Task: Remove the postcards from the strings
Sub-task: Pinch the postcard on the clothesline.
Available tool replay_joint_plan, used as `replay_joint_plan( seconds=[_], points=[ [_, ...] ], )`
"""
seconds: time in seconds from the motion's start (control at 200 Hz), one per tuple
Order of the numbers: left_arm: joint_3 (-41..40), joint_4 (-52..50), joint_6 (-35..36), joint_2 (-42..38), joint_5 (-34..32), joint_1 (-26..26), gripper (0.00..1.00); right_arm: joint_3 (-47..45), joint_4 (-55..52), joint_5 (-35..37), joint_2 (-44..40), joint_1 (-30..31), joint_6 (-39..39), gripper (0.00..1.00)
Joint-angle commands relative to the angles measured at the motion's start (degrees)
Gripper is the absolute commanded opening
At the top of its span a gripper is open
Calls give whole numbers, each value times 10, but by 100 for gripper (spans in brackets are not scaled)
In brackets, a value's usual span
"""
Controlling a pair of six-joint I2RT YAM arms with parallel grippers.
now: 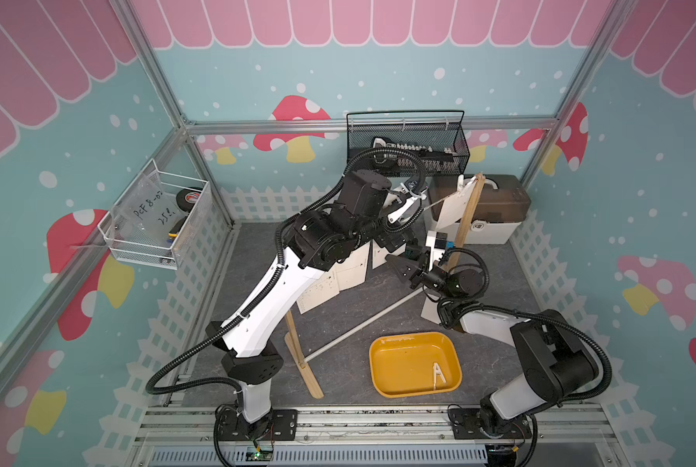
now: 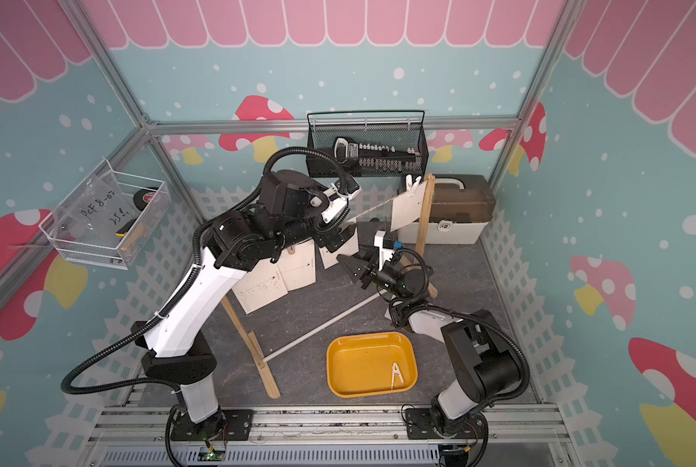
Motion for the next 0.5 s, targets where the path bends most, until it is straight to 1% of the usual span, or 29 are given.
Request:
replay_joint_plan(
  seconds=[0.0,0.105,0.215,0.3,0.495],
  points=[
    [-10,-3,10,-15,9,5,98,-20,27,10,-26,2,-11,41],
    [-17,-3,9,-20,12,5,98,-33,27,13,-36,2,-13,34],
    [-21,-3,-2,-28,42,15,97,-39,27,13,-41,2,-15,26],
    [-23,-4,-13,-34,79,25,95,-39,27,11,-42,2,-15,22],
    [-30,-14,-13,-40,116,29,93,-40,26,16,-44,2,-15,14]
  ],
)
